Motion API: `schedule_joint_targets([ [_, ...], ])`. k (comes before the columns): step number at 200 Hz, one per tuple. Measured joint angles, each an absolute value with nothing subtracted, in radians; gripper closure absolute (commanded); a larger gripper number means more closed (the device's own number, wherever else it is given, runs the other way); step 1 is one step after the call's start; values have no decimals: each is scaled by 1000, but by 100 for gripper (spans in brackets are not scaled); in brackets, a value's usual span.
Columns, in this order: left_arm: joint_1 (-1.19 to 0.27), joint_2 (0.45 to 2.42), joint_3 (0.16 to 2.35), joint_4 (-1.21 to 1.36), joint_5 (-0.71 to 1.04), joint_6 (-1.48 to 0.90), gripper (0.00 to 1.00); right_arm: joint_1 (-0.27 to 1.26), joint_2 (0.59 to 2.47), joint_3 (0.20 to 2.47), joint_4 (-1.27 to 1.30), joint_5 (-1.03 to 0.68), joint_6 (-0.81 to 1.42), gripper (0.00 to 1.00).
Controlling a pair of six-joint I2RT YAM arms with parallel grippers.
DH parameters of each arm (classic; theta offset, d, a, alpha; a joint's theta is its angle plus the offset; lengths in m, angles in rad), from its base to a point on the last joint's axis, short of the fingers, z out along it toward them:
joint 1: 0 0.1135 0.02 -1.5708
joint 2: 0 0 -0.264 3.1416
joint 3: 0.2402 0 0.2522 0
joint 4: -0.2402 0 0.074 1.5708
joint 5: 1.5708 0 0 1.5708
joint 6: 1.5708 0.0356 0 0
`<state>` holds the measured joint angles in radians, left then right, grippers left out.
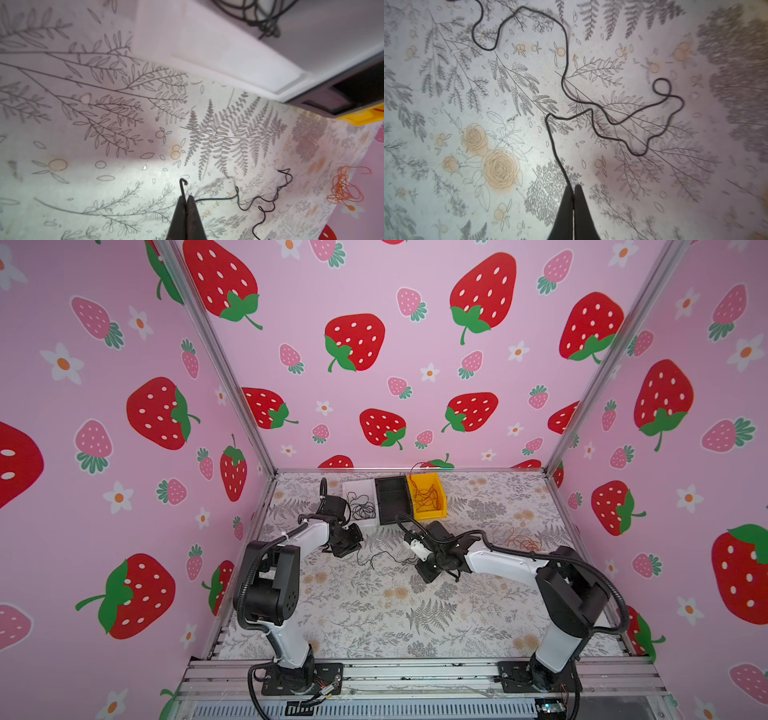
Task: Untangle the cables
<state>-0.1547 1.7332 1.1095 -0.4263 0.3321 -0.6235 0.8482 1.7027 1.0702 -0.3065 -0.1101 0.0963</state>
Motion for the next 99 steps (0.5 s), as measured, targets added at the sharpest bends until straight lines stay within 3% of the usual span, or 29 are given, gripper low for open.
schedule_joint_targets([
  [42, -49, 1575, 1177, -465, 322, -578, 100, 636, 1486, 970, -281, -114, 104, 100],
  [99, 133, 1604, 1513, -498, 330, -530, 100, 447, 1447, 978, -314, -93, 97, 100],
])
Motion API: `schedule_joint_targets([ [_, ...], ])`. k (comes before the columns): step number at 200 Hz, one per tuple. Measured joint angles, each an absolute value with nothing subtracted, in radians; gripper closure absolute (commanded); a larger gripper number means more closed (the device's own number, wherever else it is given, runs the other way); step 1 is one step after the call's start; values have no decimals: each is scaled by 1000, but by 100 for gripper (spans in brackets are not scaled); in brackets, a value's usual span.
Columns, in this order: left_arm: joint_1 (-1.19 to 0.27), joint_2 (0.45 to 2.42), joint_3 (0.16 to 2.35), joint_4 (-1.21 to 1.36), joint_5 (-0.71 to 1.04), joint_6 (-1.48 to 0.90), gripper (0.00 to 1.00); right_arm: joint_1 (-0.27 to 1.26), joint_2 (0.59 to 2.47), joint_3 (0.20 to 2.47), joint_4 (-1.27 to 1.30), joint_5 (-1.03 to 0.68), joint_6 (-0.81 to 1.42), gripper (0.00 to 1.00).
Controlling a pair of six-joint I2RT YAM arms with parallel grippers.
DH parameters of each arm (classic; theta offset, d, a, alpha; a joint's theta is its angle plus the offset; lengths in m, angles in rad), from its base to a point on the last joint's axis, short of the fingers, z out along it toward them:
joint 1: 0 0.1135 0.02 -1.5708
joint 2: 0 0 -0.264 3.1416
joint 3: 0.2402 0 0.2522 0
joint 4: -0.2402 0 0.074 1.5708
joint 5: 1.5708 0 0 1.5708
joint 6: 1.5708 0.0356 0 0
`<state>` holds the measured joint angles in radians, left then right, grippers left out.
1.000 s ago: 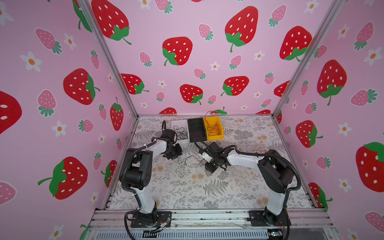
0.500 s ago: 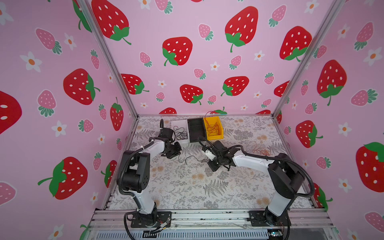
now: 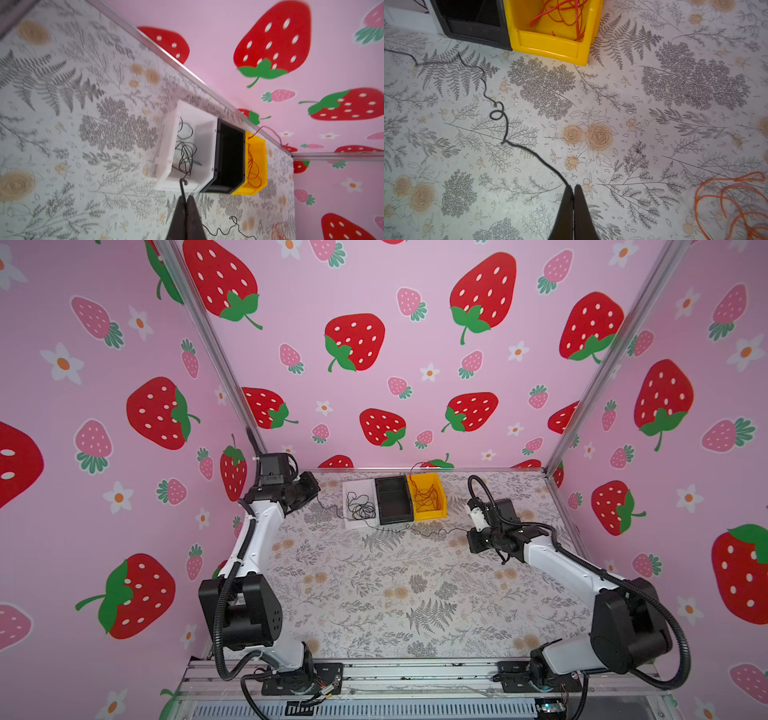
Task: Untangle the cables
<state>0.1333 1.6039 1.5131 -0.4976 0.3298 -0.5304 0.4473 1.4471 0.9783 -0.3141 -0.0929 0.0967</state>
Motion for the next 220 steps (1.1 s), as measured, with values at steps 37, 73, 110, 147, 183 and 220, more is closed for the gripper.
schedule_joint_targets([
  [37, 164, 1685, 1717, -508, 361, -523, 100, 439, 1453, 1145, -378, -86, 70, 100],
  [73, 166, 1787, 1883, -531, 364, -498, 100, 454, 1524, 1340, -384, -85, 56, 100],
  [110, 164, 1873, 1952, -519, 434, -497, 100, 536, 1700, 1547, -414, -81, 31, 100],
  [147, 114, 1954, 1980, -522, 484, -464, 100, 651, 1904, 1778, -428, -93, 23, 100],
  [183, 54, 2018, 1990, -525, 501, -429, 100, 695, 2048, 1963, -443, -122, 25, 100],
  [220, 39, 2050, 1990, -532, 498, -413, 100, 716, 2167, 2125, -450, -152, 25, 100],
])
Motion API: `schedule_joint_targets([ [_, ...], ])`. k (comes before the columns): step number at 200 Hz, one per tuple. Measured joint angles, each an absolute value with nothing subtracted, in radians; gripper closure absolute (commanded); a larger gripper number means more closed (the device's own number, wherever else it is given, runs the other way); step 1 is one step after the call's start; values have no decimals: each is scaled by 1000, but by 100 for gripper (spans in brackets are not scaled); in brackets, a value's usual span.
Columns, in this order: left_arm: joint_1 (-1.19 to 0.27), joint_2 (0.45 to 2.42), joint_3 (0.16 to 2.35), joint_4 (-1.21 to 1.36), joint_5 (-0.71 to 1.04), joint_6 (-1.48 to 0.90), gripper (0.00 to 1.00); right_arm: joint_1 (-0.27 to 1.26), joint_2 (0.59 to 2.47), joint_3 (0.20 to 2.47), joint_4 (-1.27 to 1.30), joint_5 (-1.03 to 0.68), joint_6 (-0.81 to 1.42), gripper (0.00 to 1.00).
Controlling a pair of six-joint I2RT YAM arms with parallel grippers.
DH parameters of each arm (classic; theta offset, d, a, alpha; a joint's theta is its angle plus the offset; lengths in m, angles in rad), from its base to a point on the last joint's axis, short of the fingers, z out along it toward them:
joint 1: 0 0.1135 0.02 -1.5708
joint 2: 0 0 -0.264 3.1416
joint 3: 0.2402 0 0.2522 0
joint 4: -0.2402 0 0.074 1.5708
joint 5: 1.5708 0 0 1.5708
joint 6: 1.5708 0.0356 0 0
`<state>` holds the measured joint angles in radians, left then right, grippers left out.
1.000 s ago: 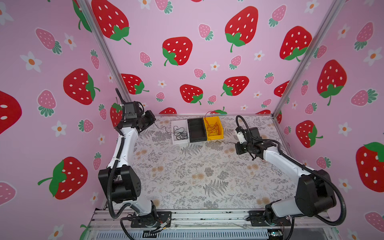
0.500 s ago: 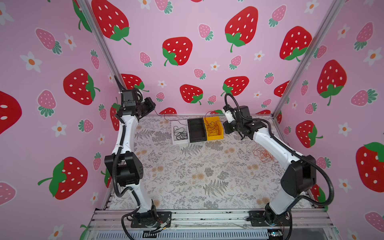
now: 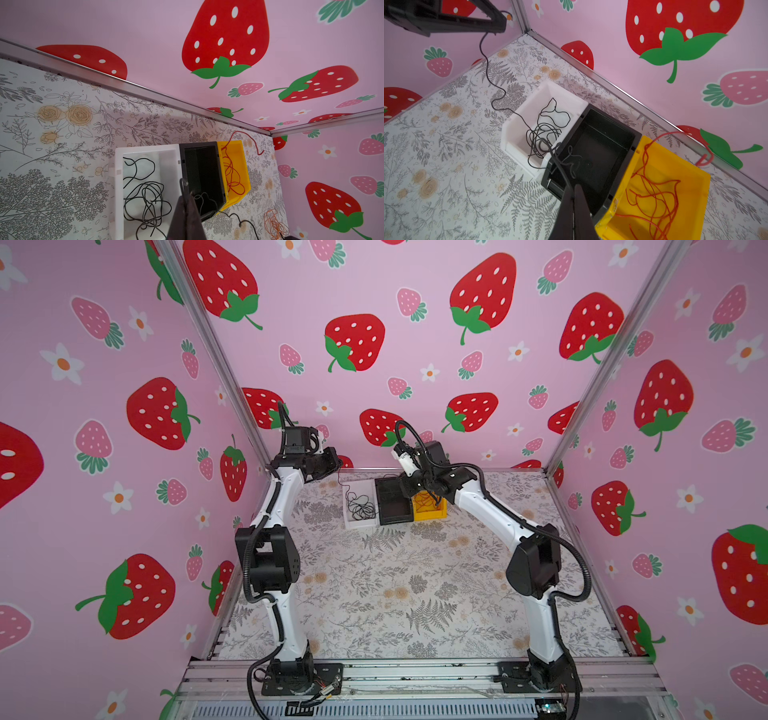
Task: Untangle the cables
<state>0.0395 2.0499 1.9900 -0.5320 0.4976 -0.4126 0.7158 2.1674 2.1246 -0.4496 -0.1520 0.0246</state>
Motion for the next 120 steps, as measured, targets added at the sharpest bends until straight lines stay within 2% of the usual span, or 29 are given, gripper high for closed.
schedule_joint_targets([
  [25, 42, 2048, 2001, -533, 495, -411, 100, 726, 2231, 2207, -453, -172, 25, 100],
  [120, 44, 1913, 2028, -512, 463, -407, 100, 751, 2274, 2280, -361, -261, 25, 100],
])
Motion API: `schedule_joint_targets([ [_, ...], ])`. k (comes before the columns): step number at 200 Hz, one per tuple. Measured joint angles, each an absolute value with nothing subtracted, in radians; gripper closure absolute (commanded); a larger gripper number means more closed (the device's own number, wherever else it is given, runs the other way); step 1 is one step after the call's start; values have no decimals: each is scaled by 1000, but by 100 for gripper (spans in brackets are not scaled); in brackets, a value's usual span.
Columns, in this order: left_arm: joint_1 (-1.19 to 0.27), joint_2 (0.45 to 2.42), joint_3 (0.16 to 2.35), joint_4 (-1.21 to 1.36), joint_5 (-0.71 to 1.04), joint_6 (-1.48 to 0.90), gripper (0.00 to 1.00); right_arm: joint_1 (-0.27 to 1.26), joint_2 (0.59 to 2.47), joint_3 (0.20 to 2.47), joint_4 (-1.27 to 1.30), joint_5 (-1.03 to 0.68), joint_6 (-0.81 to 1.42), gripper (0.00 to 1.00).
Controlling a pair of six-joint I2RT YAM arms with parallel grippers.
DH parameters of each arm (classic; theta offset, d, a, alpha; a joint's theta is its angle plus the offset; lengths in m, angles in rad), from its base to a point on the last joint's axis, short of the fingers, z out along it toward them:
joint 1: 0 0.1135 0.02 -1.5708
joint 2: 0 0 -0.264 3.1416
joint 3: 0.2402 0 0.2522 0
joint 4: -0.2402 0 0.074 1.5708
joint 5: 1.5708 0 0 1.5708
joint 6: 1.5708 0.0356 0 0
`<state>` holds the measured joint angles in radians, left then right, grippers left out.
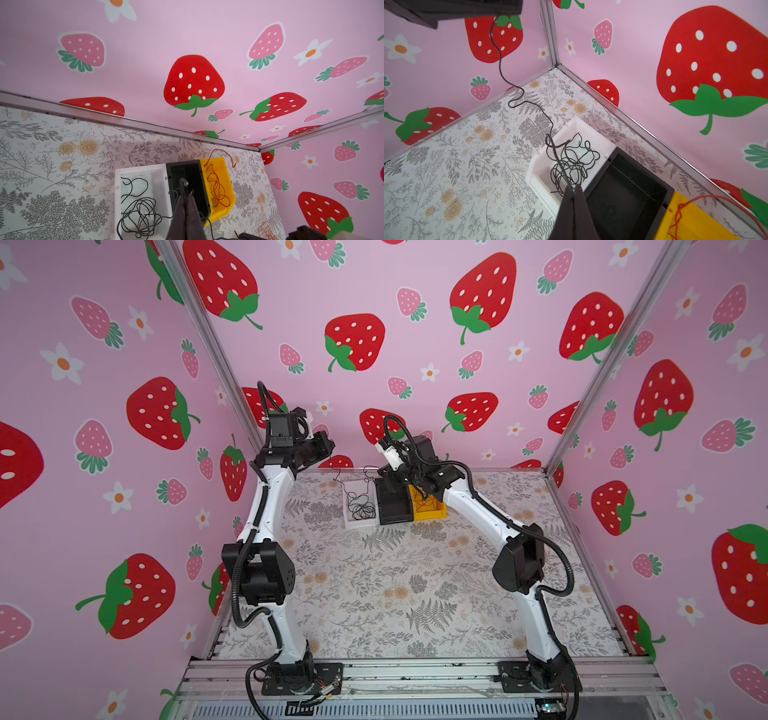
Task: Untangle the cables
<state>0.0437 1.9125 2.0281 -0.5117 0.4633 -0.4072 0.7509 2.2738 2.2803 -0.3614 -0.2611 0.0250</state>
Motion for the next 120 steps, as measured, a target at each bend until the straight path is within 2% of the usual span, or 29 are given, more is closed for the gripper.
schedule_joint_targets([
  [46, 41, 1918, 1950, -468, 460, -396, 100, 752, 2437, 2308, -331, -276, 26, 98],
  [57, 34, 1932, 1932, -469, 455, -392, 100, 753, 2474, 2308, -336, -274, 28, 88],
  [72, 18, 1950, 1916, -469, 443, -384, 100, 756, 2506, 2304, -352, -271, 29, 81],
  [85, -1, 1962, 1905, -469, 430, -374, 100, 760, 2516, 2304, -364, -269, 35, 64],
  [107, -35, 1976, 1903, -470, 401, -366, 100, 771, 2514, 2305, -362, -266, 43, 49],
  [120, -56, 1978, 1903, -469, 380, -361, 100, 773, 2508, 2305, -366, -261, 51, 34],
])
